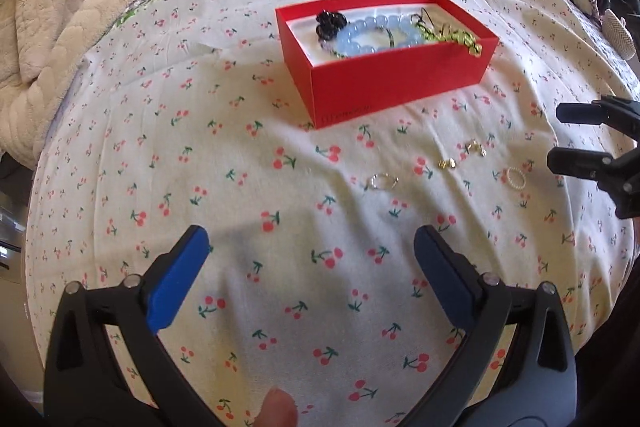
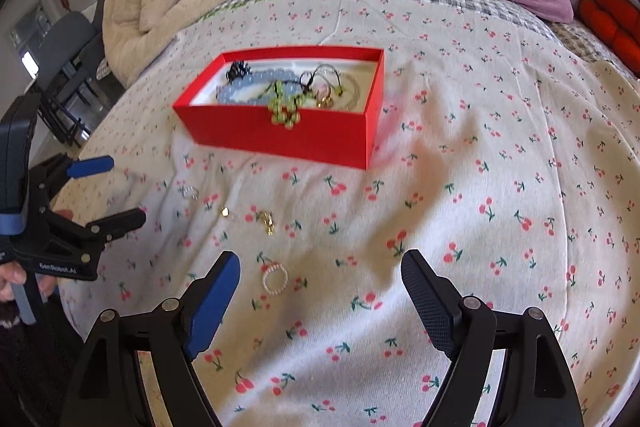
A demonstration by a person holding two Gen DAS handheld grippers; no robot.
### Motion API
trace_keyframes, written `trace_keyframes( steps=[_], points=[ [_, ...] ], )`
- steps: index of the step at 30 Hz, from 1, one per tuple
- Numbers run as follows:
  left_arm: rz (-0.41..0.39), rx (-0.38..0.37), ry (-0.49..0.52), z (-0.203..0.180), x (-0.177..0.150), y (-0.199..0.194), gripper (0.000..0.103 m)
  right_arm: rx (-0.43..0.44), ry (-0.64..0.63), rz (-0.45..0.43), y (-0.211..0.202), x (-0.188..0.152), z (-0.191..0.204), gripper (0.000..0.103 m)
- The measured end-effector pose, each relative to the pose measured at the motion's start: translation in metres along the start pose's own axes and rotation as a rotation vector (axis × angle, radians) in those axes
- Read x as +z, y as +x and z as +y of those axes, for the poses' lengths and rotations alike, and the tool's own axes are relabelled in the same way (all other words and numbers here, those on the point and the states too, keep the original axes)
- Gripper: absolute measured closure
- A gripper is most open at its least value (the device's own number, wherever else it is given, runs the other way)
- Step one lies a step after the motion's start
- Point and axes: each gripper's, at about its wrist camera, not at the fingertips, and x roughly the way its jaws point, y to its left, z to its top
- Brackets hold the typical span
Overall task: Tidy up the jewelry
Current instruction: 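Withdraw both tools from the box toward the remaining rings and earrings, then move the left tool to the silver hoop ring and the right tool to the pearl ring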
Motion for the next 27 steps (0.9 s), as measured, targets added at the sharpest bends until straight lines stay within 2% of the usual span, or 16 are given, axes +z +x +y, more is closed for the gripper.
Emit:
trace_keyframes(
  steps=[4, 10, 17, 27],
  points=[
    [-0.004, -0.014, -0.007, -0.004, -0.008, 0.006, 0.001, -0.021, -0.065, 0.002, 0.004, -0.008, 0.005, 0.019],
    [0.030, 0.009, 0.018, -0.013, -0.016, 0.023, 0.001, -0.038, -0.144, 0.027, 0.015, -0.015, 0.018, 0.019],
    [-0.051, 0.016, -0.028, -0.012, -0.028, 0.028, 0.000, -0.042, -0.195, 0.043, 0.024, -0.015, 0.029, 0.019],
    [-0.093, 0.056, -0.049, -0.017, -0.032, 0.025, 0.000, -0.075, -0.243, 0.033, 0.037, -0.011, 0.035, 0.016]
  ],
)
